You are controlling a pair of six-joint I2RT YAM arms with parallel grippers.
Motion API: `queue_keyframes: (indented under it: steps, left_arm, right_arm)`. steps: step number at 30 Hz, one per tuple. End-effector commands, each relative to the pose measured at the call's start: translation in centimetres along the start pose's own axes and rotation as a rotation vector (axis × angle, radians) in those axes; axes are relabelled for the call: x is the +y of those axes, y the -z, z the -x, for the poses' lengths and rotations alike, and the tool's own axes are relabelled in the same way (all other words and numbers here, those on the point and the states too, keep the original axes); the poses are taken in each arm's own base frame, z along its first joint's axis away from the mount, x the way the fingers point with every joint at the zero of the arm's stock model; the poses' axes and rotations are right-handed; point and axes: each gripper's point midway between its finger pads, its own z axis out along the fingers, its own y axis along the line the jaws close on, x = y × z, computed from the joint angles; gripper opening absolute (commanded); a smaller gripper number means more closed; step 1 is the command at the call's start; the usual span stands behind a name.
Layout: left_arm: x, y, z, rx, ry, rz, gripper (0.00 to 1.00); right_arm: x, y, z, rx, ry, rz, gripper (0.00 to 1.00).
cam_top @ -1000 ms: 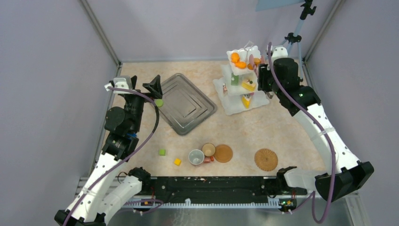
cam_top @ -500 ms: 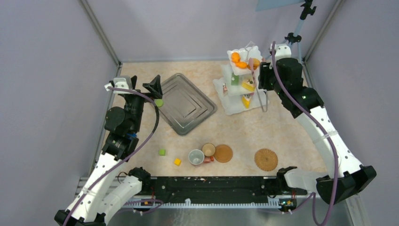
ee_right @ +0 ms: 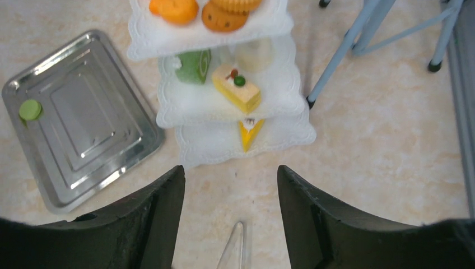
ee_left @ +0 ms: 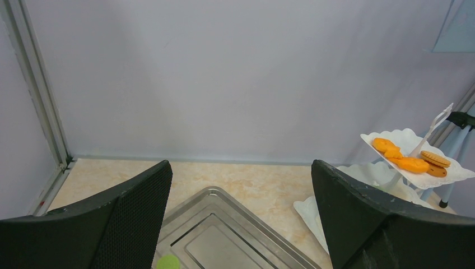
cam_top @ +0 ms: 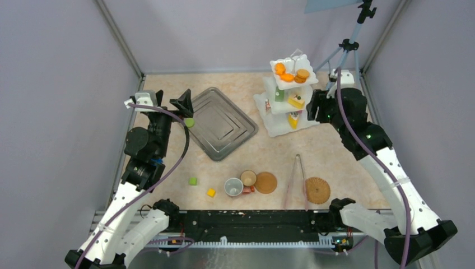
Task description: Serve the afternoon tea
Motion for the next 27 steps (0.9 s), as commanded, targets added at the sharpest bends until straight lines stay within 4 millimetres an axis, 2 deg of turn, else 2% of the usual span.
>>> queue_keyframes:
  steps: [1,4,7,10,15,18,19,23,27]
  left_arm:
    - [-0.7,-0.2,1.8,-0.044,0.032,-0.025,0.99]
    - [-0.8,-0.2,1.9,-0.044,0.035,-0.03,0.99]
    - [-0.8,-0.3,1.9,-0.043,0.036,-0.029,0.99]
    - [-0.8,-0.2,1.9,-0.043,0.036,-0.029,0.99]
    - [-0.8,-0.3,1.7,-0.038,0.035,-0.03,0.99]
    - [-0.9,-0.2,1.8,-0.041,0.037,-0.034,0.99]
    - [-0.9,-0.2,1.8,-0.042,0.038,-0.034,0.99]
    - [-0.8,-0.3,1.7,-0.04,0.035,-0.029,0.99]
    - [-0.8,-0.3,1.7,-0.039,0.034,-0.031,0.99]
  right_arm:
    - [1.3,-0.3,-5.4,0.124,-0.103,0.077,0.62]
    - [1.6,-0.5,-9.5,0.186,-0.196,0.082,0.67]
    - [1.3,-1.4,-13.3,0.229,-0.307,0.039,0.82]
    - [1.5,-2.5,-17.4,0.341,-0.37,0.004,0.83]
    - [0.4,-2.8,-22.5,0.511,-0.33,-0.086,0.63]
    - [0.0,-3.0,-24.3,0.581,-0.283,-0.108,0.41]
    - [-0.2,-3.1,-24.7,0.591,-0.271,-0.117,0.37]
    - [-0.8,-3.3,-26.8,0.657,-0.234,-0.148,0.37]
    - [-0.4,-3.5,-29.3,0.727,-0.235,-0.148,0.35]
